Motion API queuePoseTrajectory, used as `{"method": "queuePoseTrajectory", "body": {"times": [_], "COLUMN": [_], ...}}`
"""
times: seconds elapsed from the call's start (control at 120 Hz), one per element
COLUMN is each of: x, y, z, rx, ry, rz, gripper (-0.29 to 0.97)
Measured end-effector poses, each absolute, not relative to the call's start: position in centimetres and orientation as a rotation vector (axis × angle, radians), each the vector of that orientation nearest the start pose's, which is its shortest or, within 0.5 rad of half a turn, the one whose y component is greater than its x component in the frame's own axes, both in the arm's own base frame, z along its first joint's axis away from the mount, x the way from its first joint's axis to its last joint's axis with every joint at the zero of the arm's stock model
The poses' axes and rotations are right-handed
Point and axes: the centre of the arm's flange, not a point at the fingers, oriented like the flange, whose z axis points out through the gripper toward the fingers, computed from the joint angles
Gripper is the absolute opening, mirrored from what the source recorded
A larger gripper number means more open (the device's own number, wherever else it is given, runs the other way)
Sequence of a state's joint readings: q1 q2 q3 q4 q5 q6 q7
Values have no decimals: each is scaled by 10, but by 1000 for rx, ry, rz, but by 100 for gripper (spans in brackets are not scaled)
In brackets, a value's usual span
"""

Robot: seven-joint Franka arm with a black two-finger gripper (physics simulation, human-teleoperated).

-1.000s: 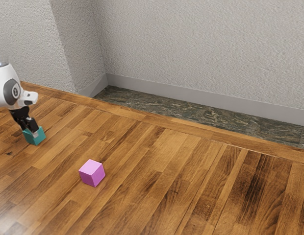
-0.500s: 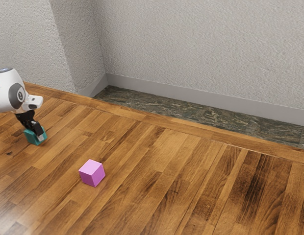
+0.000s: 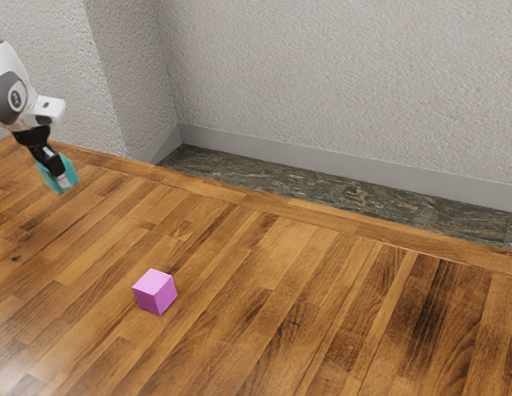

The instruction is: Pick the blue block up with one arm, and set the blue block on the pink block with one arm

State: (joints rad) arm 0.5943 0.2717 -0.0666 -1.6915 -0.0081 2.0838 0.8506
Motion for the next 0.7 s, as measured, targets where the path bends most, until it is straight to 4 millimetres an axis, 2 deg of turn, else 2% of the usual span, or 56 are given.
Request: {"method": "queuePoseTrajectory", "body": {"times": [0.083,0.15,0.217,0.325,0.433,0.492,0.542,0.7], "x": [556,554,550,531,535,536,539,516], "y": [276,232,199,153,117,103,100,125], "z": [468,468,456,439,407,393,382,358], "rx": [-3041,-3050,-3068,-3081,-3121,-3144,-3160,-3206], "ry": [572,642,683,692,673,642,599,375], "rz": [-138,-97,-41,7,28,28,25,33], "gripper": [30,30,30,32,33,33,34,33]}}
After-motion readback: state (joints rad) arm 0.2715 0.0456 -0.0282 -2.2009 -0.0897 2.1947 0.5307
